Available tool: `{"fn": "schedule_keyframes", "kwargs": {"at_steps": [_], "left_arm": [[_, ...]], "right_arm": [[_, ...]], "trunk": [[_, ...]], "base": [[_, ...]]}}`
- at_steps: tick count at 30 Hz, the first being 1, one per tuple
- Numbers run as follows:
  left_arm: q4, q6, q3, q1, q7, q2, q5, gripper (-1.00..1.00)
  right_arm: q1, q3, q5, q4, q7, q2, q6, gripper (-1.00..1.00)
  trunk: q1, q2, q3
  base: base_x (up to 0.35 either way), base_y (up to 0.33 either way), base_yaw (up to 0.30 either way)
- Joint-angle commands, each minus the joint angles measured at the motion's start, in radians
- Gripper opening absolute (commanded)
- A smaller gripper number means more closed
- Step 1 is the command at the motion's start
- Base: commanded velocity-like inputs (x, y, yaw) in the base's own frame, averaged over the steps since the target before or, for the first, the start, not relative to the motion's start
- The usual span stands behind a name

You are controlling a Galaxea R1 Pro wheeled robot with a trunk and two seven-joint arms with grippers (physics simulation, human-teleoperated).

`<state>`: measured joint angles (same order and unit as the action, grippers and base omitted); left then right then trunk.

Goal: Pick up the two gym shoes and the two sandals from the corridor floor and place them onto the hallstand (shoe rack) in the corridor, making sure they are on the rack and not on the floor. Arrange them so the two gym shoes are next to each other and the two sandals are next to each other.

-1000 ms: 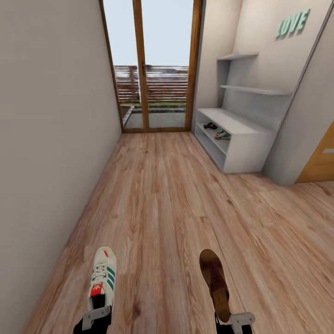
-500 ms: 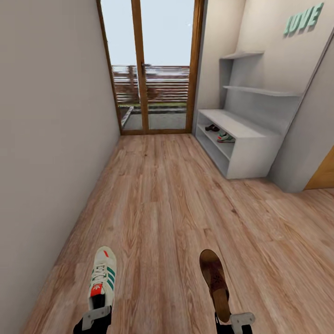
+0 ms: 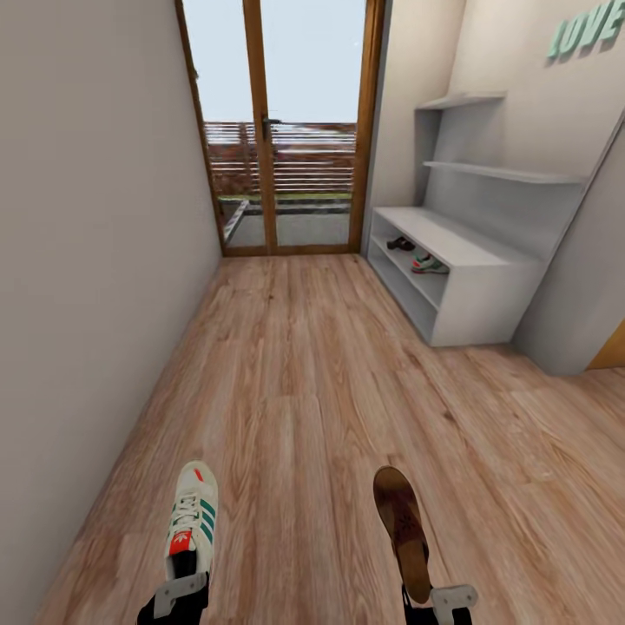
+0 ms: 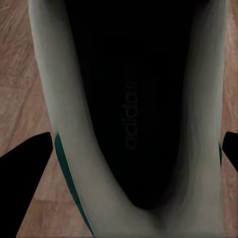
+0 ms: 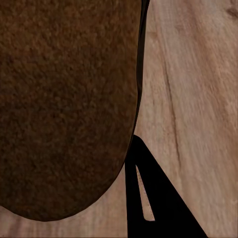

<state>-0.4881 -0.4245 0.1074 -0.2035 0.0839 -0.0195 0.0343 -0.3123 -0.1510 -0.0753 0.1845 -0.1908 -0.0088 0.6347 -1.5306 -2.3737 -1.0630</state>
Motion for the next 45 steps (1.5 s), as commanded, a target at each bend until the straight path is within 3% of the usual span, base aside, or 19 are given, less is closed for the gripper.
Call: {"fn": "schedule_keyframes", "kwargs": {"at_steps": [1,45], "left_arm": [[0.0,-0.003,0.002,0.0,0.001,-0.001,0.003,-1.0],[-0.001,-0.003,0.002,0.0,0.0,0.0,0.004,-1.0]], "right_arm": [[-0.001,-0.006,-0.008,0.0,-0.01,0.0,0.0,-1.0],[-0.001,-0.005,-0.008,0.0,-0.01,-0.001,0.0,-1.0]], "trunk": [[0.0,0.0,-0.001],[0.0,0.0,-0.001]], "base": [[0.34,0.0,0.0],[0.34,0.0,0.0]]}}
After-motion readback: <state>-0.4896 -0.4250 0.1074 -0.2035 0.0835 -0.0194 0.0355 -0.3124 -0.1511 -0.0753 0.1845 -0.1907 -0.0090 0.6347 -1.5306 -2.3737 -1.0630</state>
